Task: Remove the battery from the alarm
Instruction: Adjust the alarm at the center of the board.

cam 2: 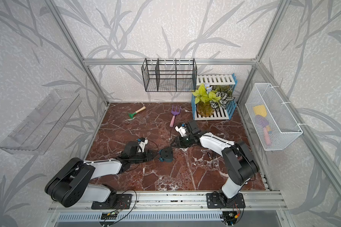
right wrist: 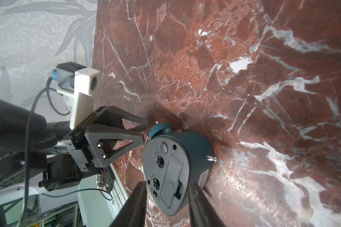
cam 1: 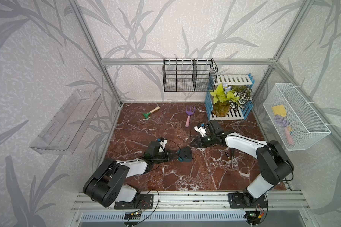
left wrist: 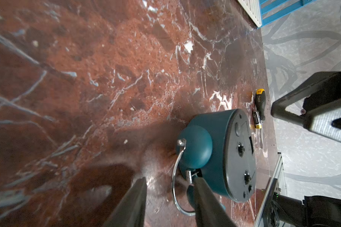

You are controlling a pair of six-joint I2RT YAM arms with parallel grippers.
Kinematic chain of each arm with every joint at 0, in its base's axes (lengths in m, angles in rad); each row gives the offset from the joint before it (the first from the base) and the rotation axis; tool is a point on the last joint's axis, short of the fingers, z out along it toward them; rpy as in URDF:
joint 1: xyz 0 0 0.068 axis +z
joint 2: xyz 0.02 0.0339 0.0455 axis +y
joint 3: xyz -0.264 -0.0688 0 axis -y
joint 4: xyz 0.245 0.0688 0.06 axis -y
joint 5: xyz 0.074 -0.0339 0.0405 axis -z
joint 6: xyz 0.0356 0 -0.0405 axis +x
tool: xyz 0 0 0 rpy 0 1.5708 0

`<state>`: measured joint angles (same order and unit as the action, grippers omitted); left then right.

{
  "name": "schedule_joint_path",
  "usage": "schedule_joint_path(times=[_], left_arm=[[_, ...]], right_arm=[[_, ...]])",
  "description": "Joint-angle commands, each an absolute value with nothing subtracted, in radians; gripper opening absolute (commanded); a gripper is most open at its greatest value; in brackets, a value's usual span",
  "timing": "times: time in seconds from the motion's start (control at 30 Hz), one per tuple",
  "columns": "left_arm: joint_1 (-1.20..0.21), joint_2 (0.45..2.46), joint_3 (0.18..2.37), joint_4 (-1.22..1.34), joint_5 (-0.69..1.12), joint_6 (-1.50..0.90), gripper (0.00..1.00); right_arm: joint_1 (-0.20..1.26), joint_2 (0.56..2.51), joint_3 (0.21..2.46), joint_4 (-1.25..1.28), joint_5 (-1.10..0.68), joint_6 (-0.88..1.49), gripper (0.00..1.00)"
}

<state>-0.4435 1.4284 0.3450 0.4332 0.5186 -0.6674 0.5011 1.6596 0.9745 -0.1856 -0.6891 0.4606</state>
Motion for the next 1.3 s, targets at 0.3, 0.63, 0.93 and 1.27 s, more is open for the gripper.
schedule_joint_path(times=[0.3,0.63,0.93,1.27], left_arm=[[-0.464,1.486,0.442,0.320,0.577,-0.708,0.00],[-0.434,1.056,0.615,-0.259,0.332,-0.836,0.00],[-0.464,1.021,0.957,-0.981,0.051,-1.044,0.00],[-0.712,1.363,1.105,-1.094,-0.188,-1.157,0.00]], right_arm=[[0.453,1.564,0.928,-0.177,-0.709,0.446,0.38],[0.434,1.523,0.917,-0.223,-0.651,0.402,0.38],[0.434,1.559,0.917,-0.168,-0.653,0.425,0.38],[0.408,1.502,0.887,-0.153,-0.663,0.423,0.38]])
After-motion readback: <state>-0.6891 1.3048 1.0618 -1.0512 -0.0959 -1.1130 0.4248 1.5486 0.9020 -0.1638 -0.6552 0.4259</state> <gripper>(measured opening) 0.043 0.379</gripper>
